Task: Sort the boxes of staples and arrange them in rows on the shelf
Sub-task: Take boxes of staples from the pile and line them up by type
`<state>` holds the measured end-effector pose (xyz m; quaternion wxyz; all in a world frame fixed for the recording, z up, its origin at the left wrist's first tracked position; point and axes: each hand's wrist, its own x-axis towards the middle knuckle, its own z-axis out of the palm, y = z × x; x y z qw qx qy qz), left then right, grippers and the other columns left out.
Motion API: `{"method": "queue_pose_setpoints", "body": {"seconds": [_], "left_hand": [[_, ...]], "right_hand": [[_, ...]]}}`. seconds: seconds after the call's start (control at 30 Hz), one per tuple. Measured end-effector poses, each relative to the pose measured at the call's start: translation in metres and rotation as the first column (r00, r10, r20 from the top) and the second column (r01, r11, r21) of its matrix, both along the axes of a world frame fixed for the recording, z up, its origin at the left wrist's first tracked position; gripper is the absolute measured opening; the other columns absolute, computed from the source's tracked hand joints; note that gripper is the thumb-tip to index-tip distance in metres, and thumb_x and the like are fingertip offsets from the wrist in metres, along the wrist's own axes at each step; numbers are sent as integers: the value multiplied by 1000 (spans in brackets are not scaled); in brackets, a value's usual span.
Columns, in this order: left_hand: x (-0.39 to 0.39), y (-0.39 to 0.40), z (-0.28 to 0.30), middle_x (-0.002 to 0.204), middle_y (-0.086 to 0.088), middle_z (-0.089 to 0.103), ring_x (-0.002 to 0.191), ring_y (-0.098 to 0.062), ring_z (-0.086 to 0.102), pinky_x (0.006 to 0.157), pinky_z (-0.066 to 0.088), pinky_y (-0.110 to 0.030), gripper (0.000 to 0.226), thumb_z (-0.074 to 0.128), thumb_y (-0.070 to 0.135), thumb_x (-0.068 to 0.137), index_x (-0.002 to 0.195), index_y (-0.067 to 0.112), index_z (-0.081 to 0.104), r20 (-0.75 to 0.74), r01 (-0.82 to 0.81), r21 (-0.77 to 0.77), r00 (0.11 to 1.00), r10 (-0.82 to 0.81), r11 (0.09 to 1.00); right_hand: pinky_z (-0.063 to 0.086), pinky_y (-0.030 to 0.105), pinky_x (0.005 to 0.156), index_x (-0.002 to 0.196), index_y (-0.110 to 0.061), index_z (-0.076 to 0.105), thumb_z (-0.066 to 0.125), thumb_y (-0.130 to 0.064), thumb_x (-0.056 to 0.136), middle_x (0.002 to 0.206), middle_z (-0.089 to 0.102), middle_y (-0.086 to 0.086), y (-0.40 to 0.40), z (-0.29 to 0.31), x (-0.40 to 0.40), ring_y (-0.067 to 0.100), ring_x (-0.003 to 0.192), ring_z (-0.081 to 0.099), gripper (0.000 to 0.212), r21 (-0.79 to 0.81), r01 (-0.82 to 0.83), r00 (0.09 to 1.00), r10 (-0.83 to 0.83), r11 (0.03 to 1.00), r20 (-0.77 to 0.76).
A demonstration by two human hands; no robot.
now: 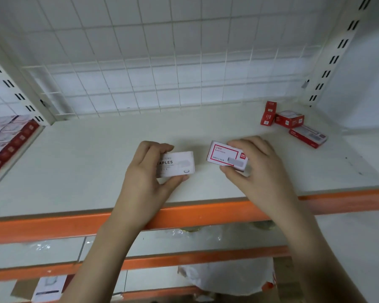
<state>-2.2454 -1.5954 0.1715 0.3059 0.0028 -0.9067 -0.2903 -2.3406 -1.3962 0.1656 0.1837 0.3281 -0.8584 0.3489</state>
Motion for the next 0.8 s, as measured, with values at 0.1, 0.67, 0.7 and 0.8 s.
{"method": "queue_pose_setpoints", "body": {"seconds": [0.1,0.67,0.7,0.8], "left_hand": [[6,-17,2,102,0,49,86,-2,47,74,35,-1,46,73,26,69,108,6,60,2,-22,3,1000,22,1000],[83,-205,49,94,9,53,77,-13,56,62,48,-26,58,61,42,78,132,36,41,13,-36,-218,999,40,975],[89,-219,52,92,9,51,74,-15,56,59,49,-28,58,56,46,80,135,39,39,21,-29,-275,999,37,961],[107,-252,58,89,9,50,66,-19,59,48,49,-31,54,43,53,82,135,45,35,57,-25,-409,997,53,912]], "right_hand": [[39,20,78,107,-12,62,70,-19,75,102,59,2,-17,4,3,24,94,54,34,5,-39,999,39,999,27],[32,14,78,112,-16,62,76,-20,74,102,63,-3,-183,45,67,20,94,52,40,57,-25,999,26,998,-22],[31,13,77,112,-16,62,76,-20,75,102,63,-3,-194,47,74,19,94,51,40,49,-18,999,19,999,-26],[29,5,78,113,-18,61,75,-20,76,103,61,-5,-225,51,96,14,95,48,40,15,-3,1000,3,1000,-21]]}}
